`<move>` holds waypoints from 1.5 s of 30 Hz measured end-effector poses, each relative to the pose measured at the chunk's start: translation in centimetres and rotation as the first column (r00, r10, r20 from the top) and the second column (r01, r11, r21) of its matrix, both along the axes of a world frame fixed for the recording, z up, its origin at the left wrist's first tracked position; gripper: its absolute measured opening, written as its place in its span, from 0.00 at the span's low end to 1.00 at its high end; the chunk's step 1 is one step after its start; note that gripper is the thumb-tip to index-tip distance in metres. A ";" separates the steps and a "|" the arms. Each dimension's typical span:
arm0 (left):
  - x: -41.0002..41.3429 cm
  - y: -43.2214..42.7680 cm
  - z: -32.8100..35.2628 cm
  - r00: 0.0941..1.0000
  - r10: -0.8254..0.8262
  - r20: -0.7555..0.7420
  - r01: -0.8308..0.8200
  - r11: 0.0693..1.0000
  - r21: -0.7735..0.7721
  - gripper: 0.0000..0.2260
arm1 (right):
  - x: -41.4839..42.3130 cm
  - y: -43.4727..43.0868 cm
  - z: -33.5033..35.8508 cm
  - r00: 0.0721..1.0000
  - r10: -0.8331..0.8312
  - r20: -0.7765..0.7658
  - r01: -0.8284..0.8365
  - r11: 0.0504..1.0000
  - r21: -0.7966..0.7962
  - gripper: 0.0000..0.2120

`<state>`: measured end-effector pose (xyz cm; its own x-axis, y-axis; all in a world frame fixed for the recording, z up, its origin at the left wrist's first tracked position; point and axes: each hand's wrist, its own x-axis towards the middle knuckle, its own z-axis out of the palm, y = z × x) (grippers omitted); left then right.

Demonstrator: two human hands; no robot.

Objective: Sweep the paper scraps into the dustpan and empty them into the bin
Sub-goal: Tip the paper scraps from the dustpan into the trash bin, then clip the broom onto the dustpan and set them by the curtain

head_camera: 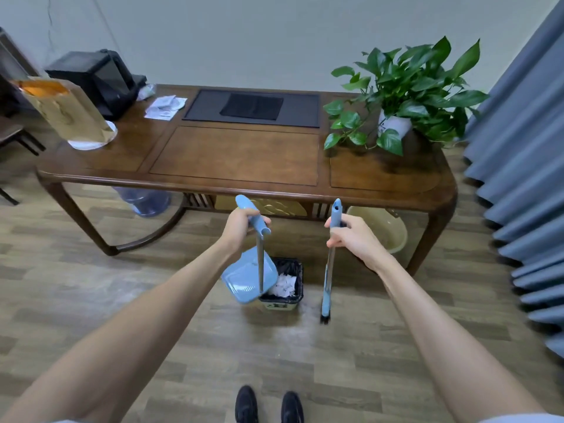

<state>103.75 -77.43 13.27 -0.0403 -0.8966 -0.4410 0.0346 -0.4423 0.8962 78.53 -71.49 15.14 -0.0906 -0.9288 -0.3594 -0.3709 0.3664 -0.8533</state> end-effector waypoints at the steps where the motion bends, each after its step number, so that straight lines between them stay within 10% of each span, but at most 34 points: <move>1: -0.3 0.2 0.0 0.999 -0.042 0.009 0.042 0.999 -0.016 0.12 | 0.2 0.3 -0.1 0.992 0.053 -0.114 -0.055 0.998 -0.007 0.05; 6: -2.1 1.7 0.0 0.991 -0.126 0.046 0.128 0.991 -0.043 0.02 | 1.6 0.8 0.9 0.857 0.198 -0.475 -0.240 0.970 -0.030 0.11; 12: -4.8 4.3 -0.5 0.989 -0.116 0.092 0.122 0.990 -0.071 0.24 | 3.0 0.5 2.7 0.765 0.091 -0.637 -0.252 0.953 -0.167 0.17; 45: -11.6 9.0 2.7 0.851 0.105 0.514 0.154 0.886 -0.437 0.16 | 2.4 2.5 5.5 0.796 -0.115 -0.594 -0.121 0.932 -0.343 0.20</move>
